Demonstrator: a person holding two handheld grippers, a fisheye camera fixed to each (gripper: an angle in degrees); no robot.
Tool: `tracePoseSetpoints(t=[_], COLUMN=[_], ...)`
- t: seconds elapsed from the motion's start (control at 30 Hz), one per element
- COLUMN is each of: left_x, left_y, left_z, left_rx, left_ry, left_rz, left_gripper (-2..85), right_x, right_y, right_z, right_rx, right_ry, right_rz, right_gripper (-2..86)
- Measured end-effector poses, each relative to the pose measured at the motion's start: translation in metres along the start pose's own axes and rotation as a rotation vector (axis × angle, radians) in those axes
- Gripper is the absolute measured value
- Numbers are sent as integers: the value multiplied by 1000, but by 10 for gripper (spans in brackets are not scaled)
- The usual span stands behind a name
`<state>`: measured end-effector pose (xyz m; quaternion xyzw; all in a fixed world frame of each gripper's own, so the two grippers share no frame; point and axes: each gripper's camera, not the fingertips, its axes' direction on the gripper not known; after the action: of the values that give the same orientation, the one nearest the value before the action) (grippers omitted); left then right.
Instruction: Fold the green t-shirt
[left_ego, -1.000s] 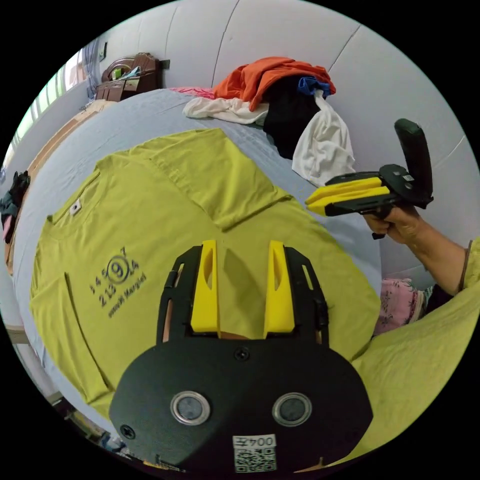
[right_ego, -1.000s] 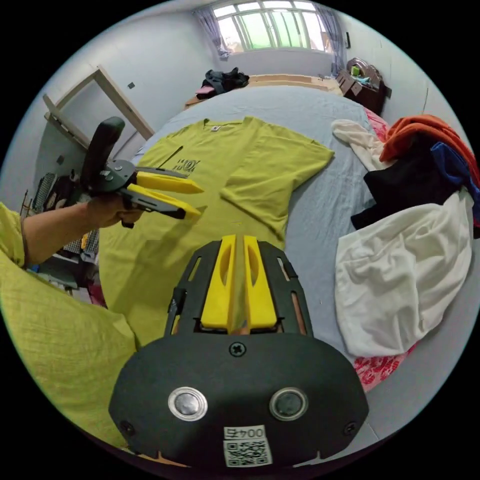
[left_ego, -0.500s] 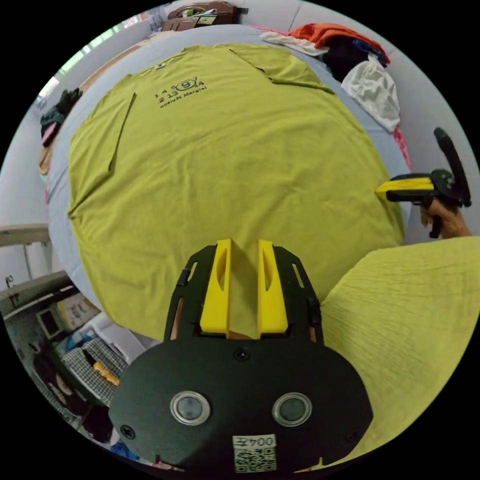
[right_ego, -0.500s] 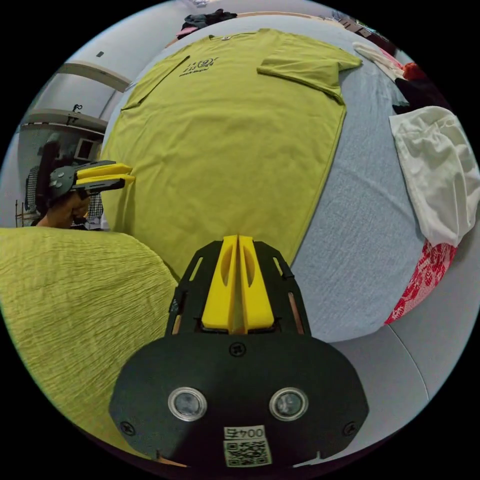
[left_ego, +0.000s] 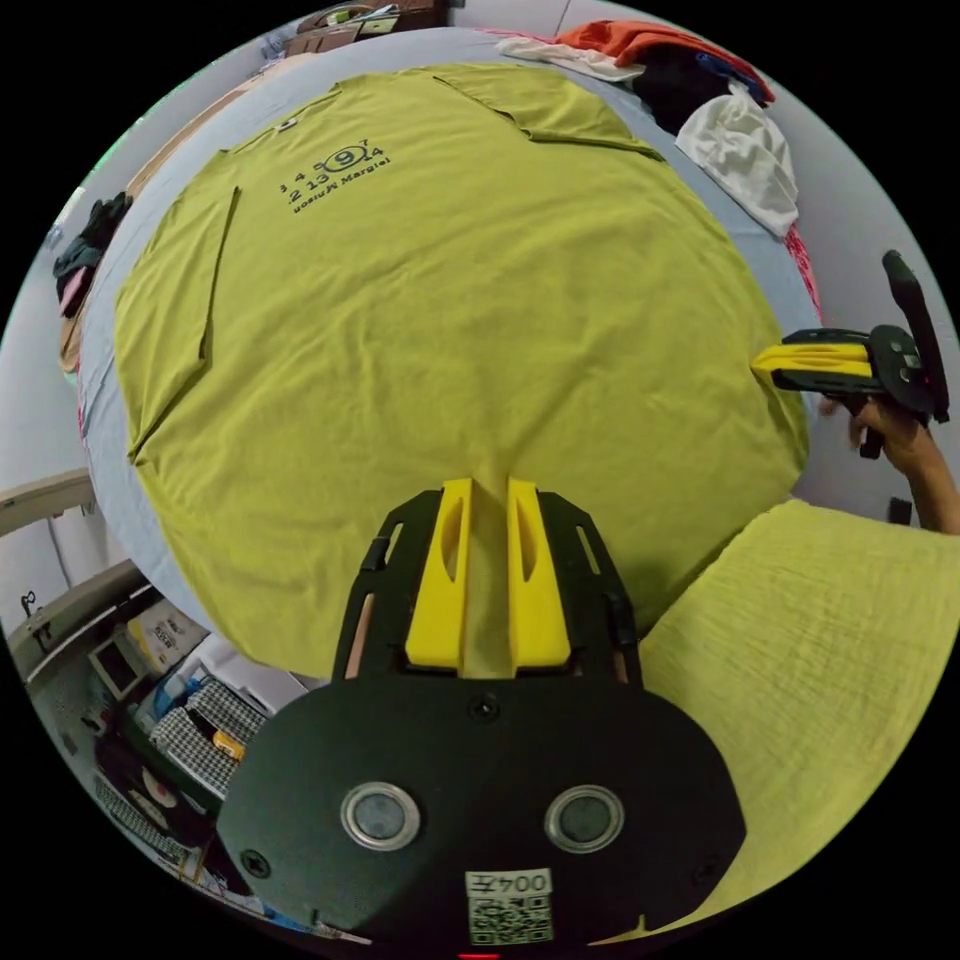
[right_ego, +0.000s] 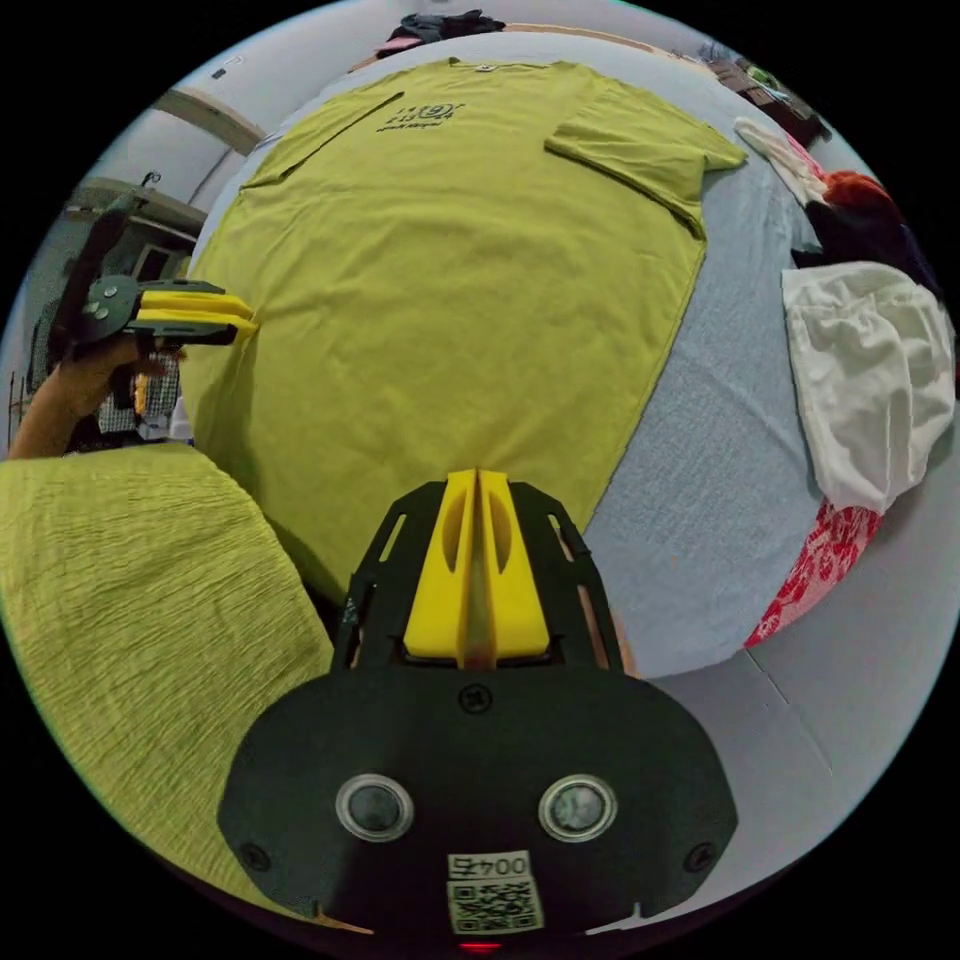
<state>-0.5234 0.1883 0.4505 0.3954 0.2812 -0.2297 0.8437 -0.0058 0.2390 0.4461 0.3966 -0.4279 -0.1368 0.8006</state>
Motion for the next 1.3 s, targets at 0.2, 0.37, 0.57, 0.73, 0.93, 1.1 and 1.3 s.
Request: tracePoseSetpoints(t=[0.2,0.37,0.57,0.73,0.93,1.1,1.3], left_x=[-15,-47,-91,-147,-216,-222,-212], left_y=[17,58,170,301,425,431,403], left_z=[-67,-117,-208,-256,-255,-271,-296], left_rx=[-11,106,445,589,546,503,470], left_ry=[89,268,463,470,455,462,520], left_rz=[-26,-18,-41,-108,-251,-129,38], left_gripper=[25,36,71,95,135,155,153], right_x=[-33,-93,-116,-127,-136,-143,-138], right_y=[0,-13,-25,-32,-34,-34,-21], right_z=[-19,-4,-5,-15,-29,-43,-65], right_rx=[51,-9,-44,-71,-96,-124,-120], right_ry=[-96,-126,-49,-20,6,32,15], right_rz=[65,44,92,91,147,169,251], right_gripper=[39,59,36,29,29,30,31])
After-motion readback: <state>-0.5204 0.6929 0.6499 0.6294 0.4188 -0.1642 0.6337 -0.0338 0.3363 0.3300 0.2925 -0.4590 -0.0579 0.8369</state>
